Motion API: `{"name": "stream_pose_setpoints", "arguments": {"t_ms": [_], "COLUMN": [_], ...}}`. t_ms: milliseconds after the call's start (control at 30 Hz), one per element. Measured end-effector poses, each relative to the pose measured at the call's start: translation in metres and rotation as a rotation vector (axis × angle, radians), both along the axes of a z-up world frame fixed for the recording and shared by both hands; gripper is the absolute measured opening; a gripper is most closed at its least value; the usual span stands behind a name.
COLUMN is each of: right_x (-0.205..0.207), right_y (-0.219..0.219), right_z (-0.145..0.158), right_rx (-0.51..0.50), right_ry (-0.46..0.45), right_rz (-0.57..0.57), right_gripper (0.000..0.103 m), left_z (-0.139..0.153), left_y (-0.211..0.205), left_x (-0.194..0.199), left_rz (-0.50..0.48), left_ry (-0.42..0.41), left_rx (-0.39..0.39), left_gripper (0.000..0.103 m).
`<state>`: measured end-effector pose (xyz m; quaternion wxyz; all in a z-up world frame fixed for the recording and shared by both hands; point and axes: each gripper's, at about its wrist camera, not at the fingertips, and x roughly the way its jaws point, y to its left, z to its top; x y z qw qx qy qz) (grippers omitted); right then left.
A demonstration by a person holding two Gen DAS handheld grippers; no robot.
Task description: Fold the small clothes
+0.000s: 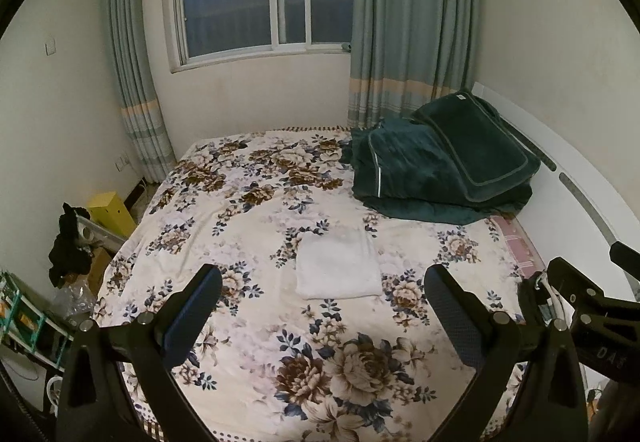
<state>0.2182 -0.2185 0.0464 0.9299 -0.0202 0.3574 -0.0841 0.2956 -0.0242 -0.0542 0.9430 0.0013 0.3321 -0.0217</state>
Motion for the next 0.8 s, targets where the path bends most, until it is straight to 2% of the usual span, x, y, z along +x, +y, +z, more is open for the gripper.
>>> {"name": "stream_pose_setpoints", "arguments": {"t_ms": [400,800], "right_x": [0.014,0.011], "right_y": [0.002,0.003], "right_z": [0.009,0.009], "right_rx": [0.004,0.022], "right_ry": [-0.008,-0.009], "right_rz": [0.001,-0.007], "right_gripper": [0.103,0.103], "left_z": [0.010,0.012], "left_y": [0.001,0.001], "left_x": [0.003,0.000], "left_rz": [-0.011,-0.010], "left_ry": [-0.020,-0.026], "left_rx": [0.001,0.008], "left_gripper": [0.103,0.103]}}
